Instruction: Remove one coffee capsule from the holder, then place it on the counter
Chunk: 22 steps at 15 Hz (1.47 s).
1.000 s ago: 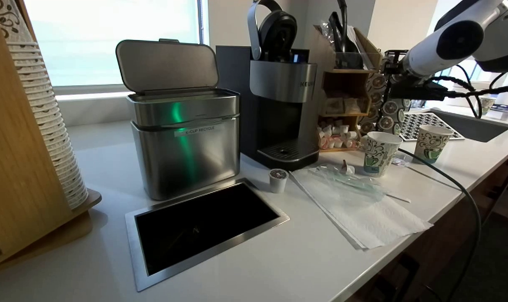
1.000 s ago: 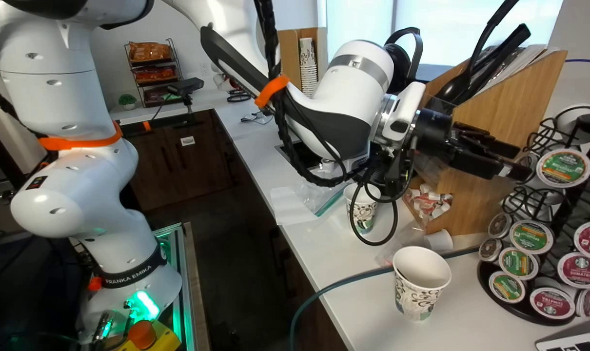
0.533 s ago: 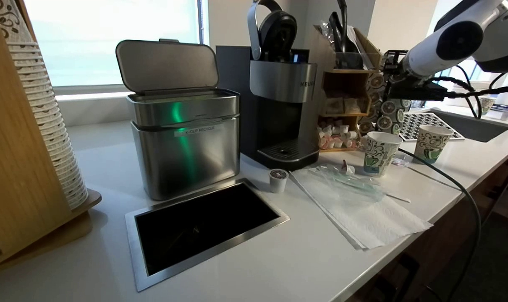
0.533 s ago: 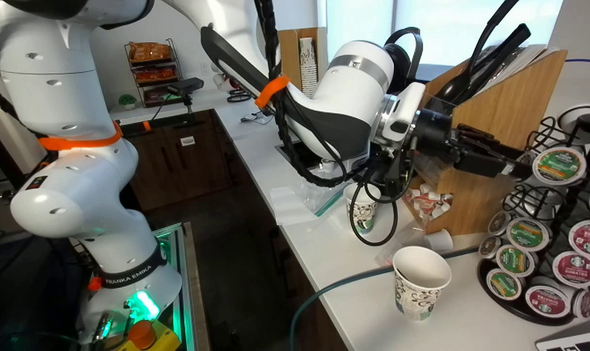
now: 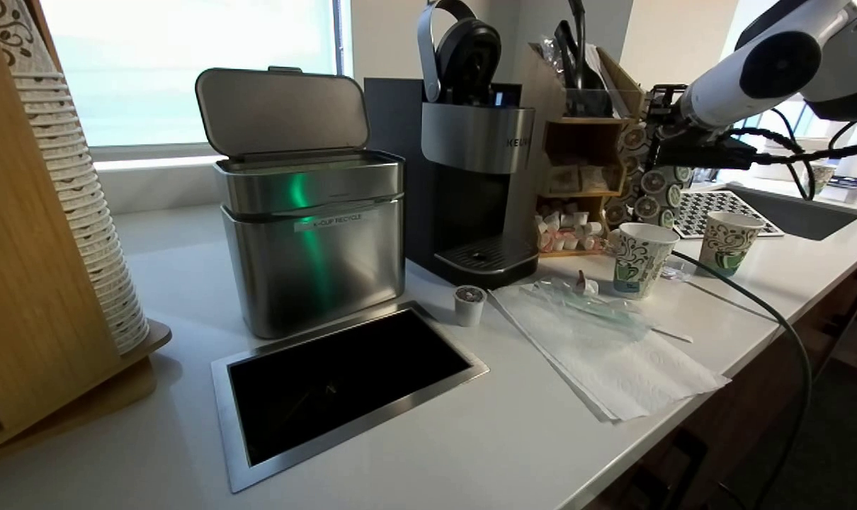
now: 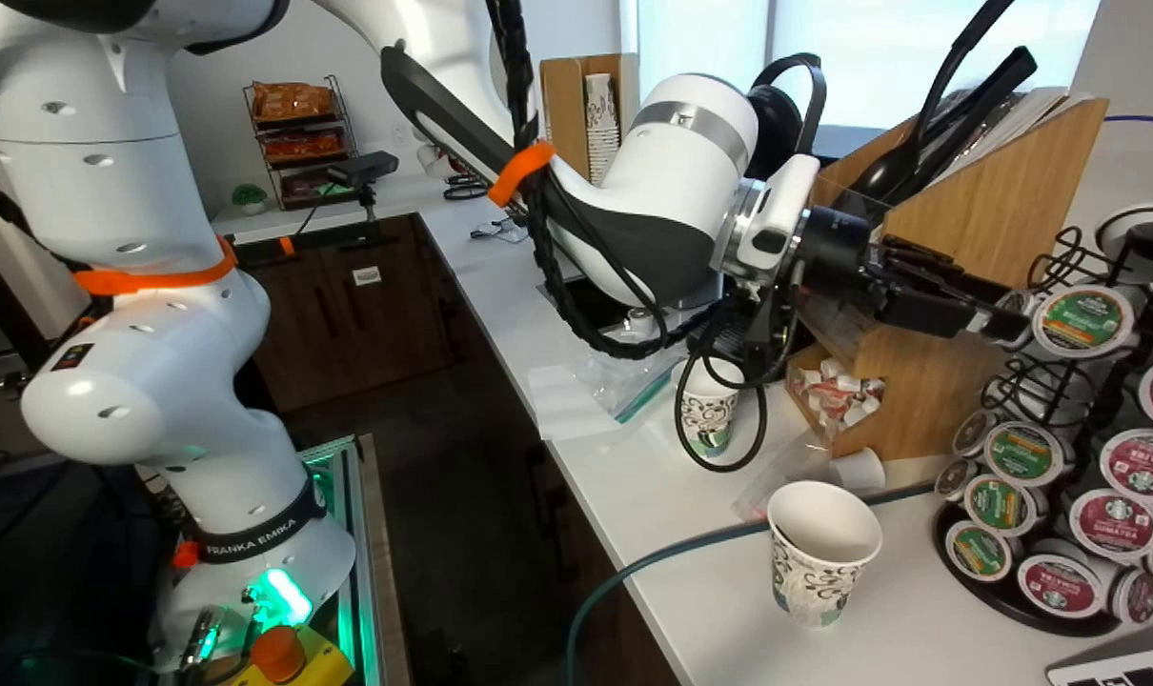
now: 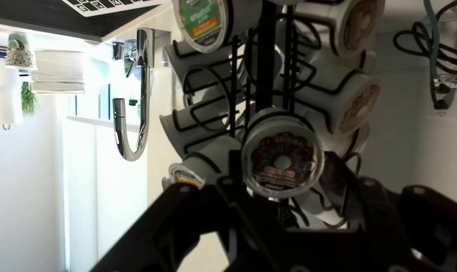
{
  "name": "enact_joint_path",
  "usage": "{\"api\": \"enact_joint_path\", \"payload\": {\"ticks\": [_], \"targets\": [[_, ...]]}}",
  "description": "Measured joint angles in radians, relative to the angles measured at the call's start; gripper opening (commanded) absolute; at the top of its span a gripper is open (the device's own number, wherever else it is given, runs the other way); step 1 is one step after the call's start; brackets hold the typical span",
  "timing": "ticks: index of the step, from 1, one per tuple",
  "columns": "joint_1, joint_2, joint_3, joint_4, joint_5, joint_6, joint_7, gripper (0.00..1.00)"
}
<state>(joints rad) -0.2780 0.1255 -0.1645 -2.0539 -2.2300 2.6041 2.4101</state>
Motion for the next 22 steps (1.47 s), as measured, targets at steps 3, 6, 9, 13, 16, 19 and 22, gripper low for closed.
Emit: {"api": "enact_joint_path", "payload": {"ticks": [3, 6, 9, 13, 16, 19, 22], "targets": [[0.015, -0.050, 0.009, -0.038, 0.000, 0.000, -0.013, 0.29], [0.036, -0.113, 0.010, -0.084, 0.000, 0.002, -0.042, 0.29], [0.049, -0.185, 0.006, -0.132, 0.003, 0.071, -0.114, 0.29], [0.031, -0.282, -0.027, -0.193, 0.012, 0.349, -0.228, 0.29], [-0.029, -0.339, -0.053, -0.259, 0.018, 0.507, -0.383, 0.29], [-0.070, -0.372, -0.113, -0.346, 0.050, 0.571, -0.575, 0.29], [-0.117, -0.373, -0.127, -0.389, 0.082, 0.686, -0.677, 0.29]]}}
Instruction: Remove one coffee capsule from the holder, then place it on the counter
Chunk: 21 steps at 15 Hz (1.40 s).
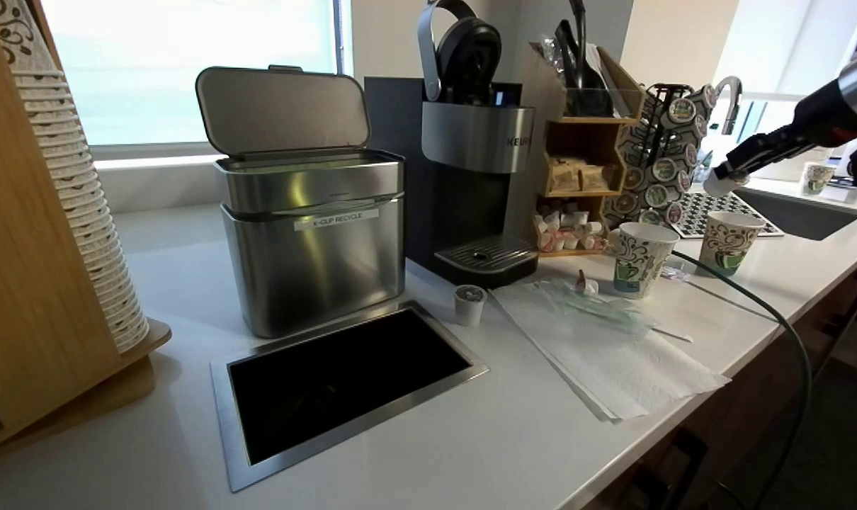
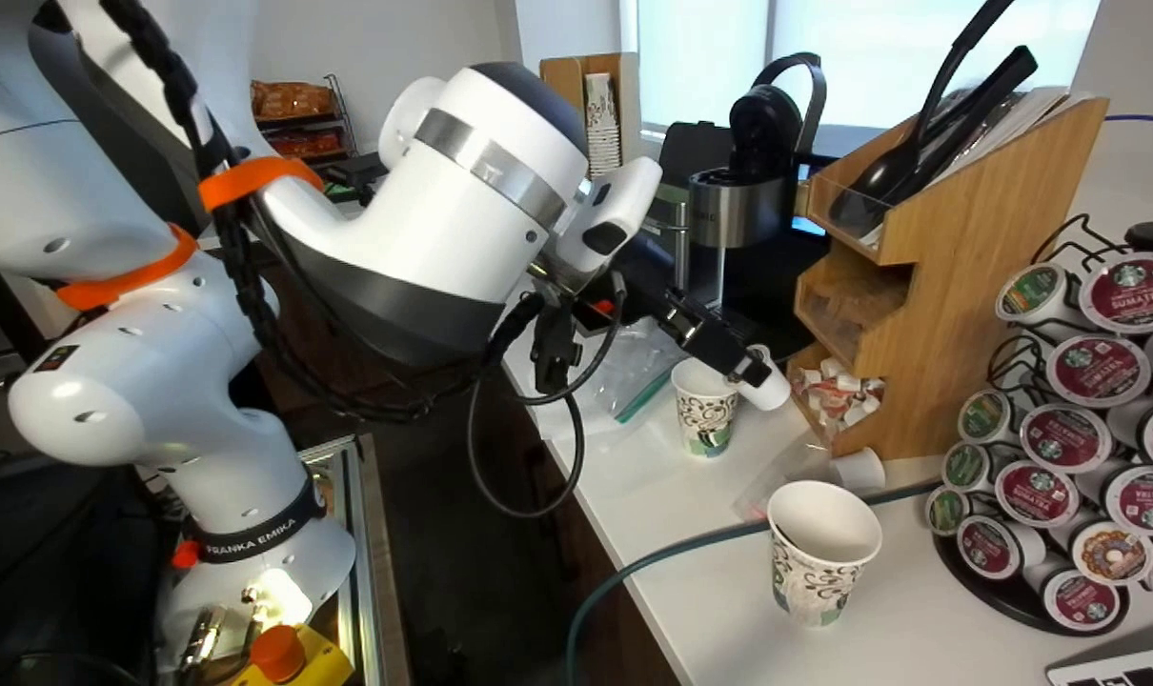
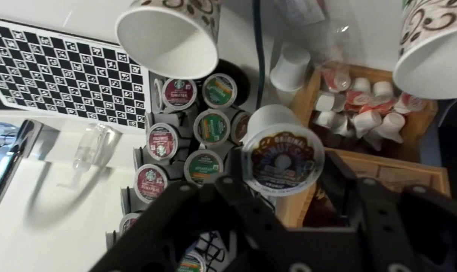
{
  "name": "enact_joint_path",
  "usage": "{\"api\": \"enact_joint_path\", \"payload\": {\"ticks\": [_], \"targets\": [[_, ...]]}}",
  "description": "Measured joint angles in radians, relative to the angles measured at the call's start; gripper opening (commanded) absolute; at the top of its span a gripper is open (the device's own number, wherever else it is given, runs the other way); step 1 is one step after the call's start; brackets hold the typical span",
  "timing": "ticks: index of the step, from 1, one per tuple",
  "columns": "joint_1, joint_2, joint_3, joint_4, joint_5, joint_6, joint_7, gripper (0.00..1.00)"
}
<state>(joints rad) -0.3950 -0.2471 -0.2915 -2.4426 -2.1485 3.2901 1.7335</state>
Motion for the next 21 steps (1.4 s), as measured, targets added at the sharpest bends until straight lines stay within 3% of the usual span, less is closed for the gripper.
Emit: {"api": "enact_joint_path", "payload": {"ticks": [2, 3, 9, 10, 14, 21], "targets": [[0.000, 0.001, -0.025, -0.025, 0.063, 0.054, -0.105, 0.29], [-0.012, 0.004, -0.020, -0.031, 0.056, 0.066, -0.105, 0.54], [-0.050, 0.014, -0.002, -0.035, 0.042, 0.067, -0.105, 0.54], [-0.050, 0.014, -0.001, -0.035, 0.042, 0.067, -0.105, 0.29], [-0.056, 0.026, 0.004, -0.036, 0.029, 0.067, -0.110, 0.29], [-0.149, 0.185, 0.038, -0.033, -0.201, 0.227, -0.122, 0.29]]}}
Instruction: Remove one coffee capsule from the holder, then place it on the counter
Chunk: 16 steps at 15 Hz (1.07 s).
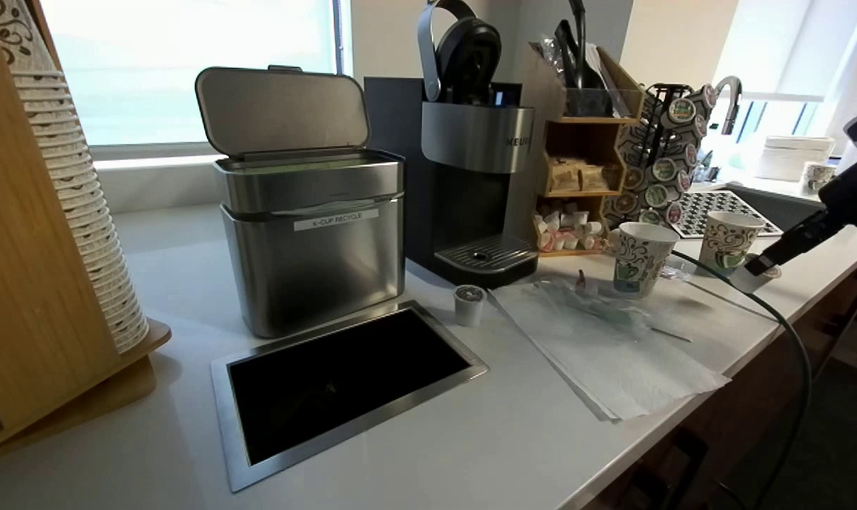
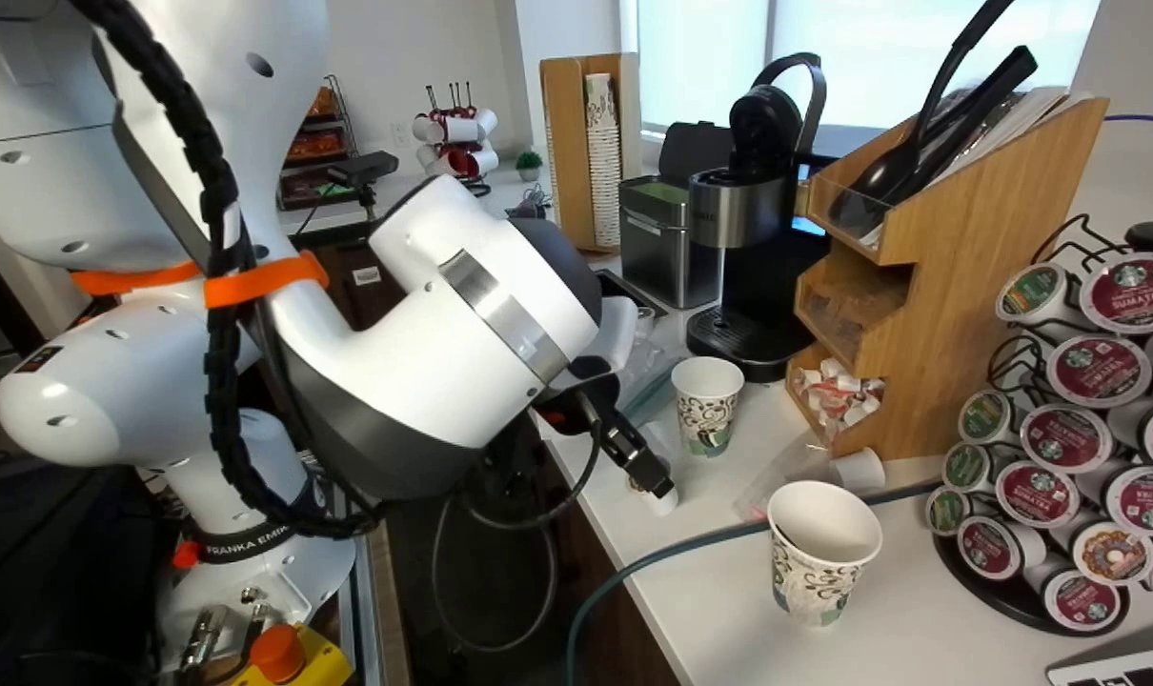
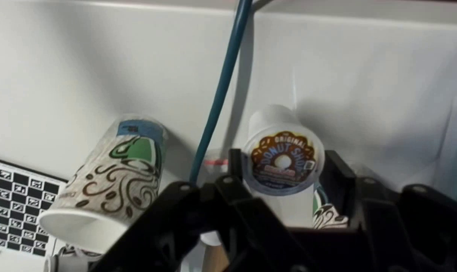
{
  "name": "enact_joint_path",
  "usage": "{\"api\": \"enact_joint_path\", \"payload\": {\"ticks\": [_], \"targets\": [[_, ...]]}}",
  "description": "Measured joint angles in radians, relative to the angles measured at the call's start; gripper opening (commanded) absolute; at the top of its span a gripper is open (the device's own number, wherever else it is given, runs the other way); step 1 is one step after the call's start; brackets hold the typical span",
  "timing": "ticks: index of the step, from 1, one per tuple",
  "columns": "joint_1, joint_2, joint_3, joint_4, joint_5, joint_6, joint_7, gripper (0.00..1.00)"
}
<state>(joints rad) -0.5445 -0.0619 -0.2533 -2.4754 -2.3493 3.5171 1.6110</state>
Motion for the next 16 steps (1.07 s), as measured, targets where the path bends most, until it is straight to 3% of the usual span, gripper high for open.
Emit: {"api": "enact_joint_path", "payload": {"ticks": [4, 9, 13, 16], "targets": [[-0.029, 0.035, -0.003, 0.077, -0.154, 0.136, 0.073, 0.29], [-0.030, 0.104, -0.001, 0.187, -0.156, 0.249, 0.107, 0.29], [0.031, 0.178, 0.010, 0.245, -0.156, 0.270, 0.195, 0.29], [0.125, 0.241, -0.039, 0.273, -0.156, 0.270, 0.222, 0.29]]}}
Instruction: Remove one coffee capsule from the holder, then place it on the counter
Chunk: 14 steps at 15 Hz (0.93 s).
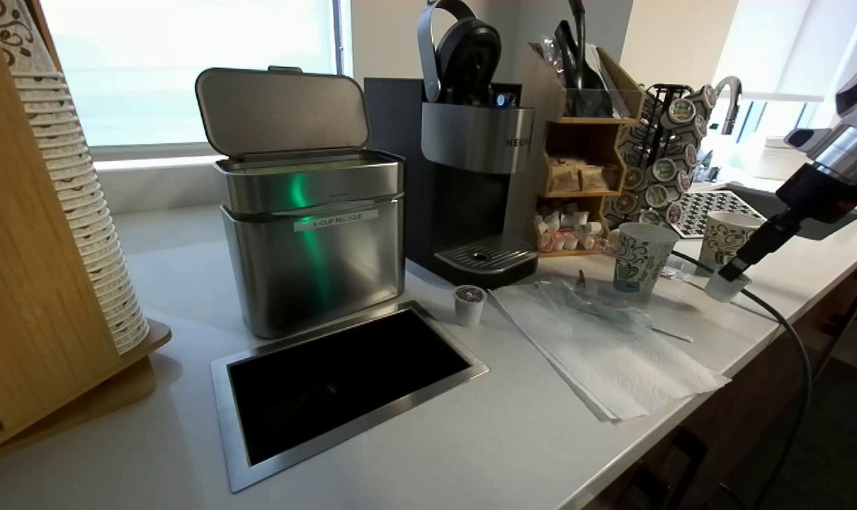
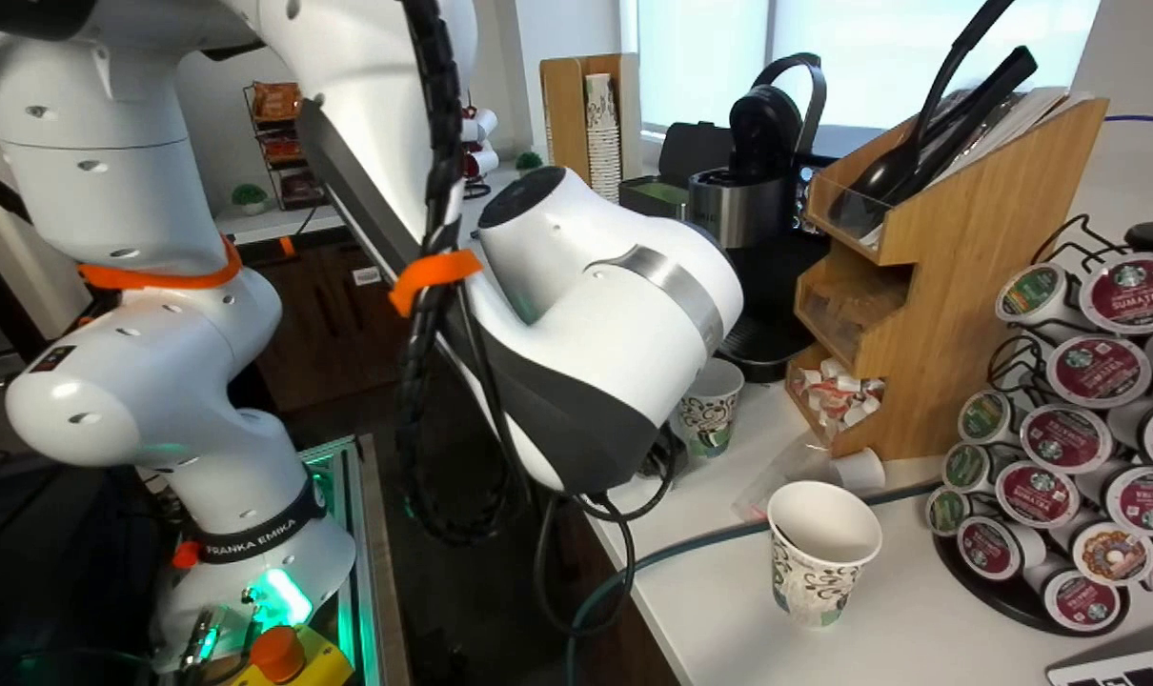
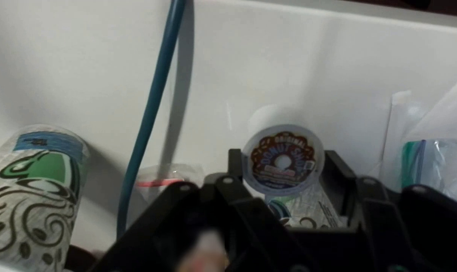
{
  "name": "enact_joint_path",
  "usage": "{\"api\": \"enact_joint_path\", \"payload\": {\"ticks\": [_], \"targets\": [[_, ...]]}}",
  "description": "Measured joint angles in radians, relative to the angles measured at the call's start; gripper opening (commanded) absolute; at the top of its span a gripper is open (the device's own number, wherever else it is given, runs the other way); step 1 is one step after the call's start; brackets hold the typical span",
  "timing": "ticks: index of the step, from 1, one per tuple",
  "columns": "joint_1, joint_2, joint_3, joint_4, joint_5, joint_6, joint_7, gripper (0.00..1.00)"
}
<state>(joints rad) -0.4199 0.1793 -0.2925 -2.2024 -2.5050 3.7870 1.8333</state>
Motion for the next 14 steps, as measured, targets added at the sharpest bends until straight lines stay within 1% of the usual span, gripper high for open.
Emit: {"api": "enact_joint_path", "payload": {"ticks": [1, 2, 3, 4, 5, 6, 7, 11, 13, 14], "targets": [[0.040, 0.021, -0.031, 0.007, 0.000, 0.000, 0.005, 0.29], [0.083, 0.042, -0.068, 0.013, 0.000, 0.000, 0.012, 0.79], [0.123, 0.060, -0.103, 0.021, 0.000, 0.003, 0.021, 0.81], [0.161, 0.075, -0.137, 0.029, 0.000, 0.010, 0.033, 0.87], [0.195, 0.086, -0.170, 0.038, 0.000, 0.021, 0.047, 0.95], [0.223, 0.091, -0.198, 0.047, 0.000, 0.035, 0.058, 0.99], [0.249, 0.090, -0.225, 0.054, 0.000, 0.050, 0.068, 1.00], [0.334, 0.035, -0.354, 0.054, 0.000, 0.089, 0.058, 1.00], [0.352, -0.025, -0.414, 0.039, -0.001, 0.105, 0.015, 1.00], [0.346, -0.071, -0.428, 0.025, 0.004, 0.117, -0.012, 1.00]]}}
